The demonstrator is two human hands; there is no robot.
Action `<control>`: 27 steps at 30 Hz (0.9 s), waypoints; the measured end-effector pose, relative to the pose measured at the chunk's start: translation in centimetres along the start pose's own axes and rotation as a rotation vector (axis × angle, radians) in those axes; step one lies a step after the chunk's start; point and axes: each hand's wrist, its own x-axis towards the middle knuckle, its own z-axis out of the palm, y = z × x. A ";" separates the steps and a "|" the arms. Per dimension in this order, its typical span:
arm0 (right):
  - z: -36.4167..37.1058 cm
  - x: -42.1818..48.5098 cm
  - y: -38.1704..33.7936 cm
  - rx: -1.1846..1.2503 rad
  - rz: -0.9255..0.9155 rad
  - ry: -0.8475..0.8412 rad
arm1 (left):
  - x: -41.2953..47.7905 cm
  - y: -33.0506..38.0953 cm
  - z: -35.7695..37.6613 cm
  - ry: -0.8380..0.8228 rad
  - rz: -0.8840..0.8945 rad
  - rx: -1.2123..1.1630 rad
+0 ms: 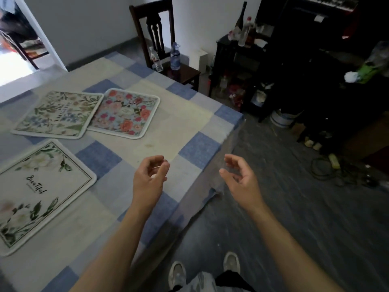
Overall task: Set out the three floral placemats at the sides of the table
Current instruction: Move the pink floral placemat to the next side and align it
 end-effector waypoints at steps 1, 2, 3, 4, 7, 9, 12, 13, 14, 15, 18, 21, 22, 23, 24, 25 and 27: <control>0.0 1.2 0.4 0.015 -0.002 -0.022 | 0.5 -0.2 0.4 0.019 -0.008 0.020; -0.1 2.5 0.9 0.029 -0.005 -0.042 | 1.0 -0.4 0.9 0.043 -0.019 0.039; -0.3 3.8 1.3 0.042 -0.010 -0.061 | 1.4 -0.5 1.5 0.068 -0.031 0.056; -0.6 5.1 1.7 0.054 -0.019 -0.084 | 1.9 -0.6 2.2 0.093 -0.043 0.071; -1.9 8.9 3.1 0.078 -0.045 -0.167 | 3.0 -0.4 5.1 0.157 -0.070 0.108; -3.2 11.6 3.8 0.045 -0.064 -0.237 | 3.7 0.1 7.4 0.213 -0.079 0.111; -5.0 15.9 3.8 -0.036 -0.130 -0.330 | 4.6 1.3 10.2 0.308 -0.083 0.093; -5.3 17.3 3.5 -0.050 -0.154 -0.355 | 4.9 1.6 10.8 0.336 -0.079 0.085; -5.5 18.6 3.1 -0.058 -0.173 -0.384 | 5.0 1.9 11.2 0.366 -0.073 0.081; -5.6 19.9 2.6 -0.063 -0.185 -0.414 | 5.2 2.2 11.4 0.398 -0.065 0.082; -4.9 22.9 1.3 -0.052 -0.219 -0.481 | 5.9 3.0 11.3 0.498 -0.058 0.085; -3.4 24.8 1.0 -0.030 -0.238 -0.545 | 7.1 3.3 10.6 0.574 -0.063 0.062; -2.9 25.2 1.0 -0.036 -0.233 -0.571 | 7.5 3.2 10.4 0.590 -0.066 0.060; -2.3 25.7 1.2 -0.046 -0.229 -0.594 | 8.0 3.0 10.1 0.602 -0.068 0.060; -1.7 26.3 1.2 -0.056 -0.226 -0.613 | 8.7 2.7 9.8 0.616 -0.071 0.058; -1.1 27.0 1.2 -0.063 -0.229 -0.626 | 9.4 2.4 9.5 0.631 -0.074 0.052; 0.1 28.6 0.9 -0.078 -0.254 -0.635 | 11.4 1.7 8.9 0.657 -0.071 0.022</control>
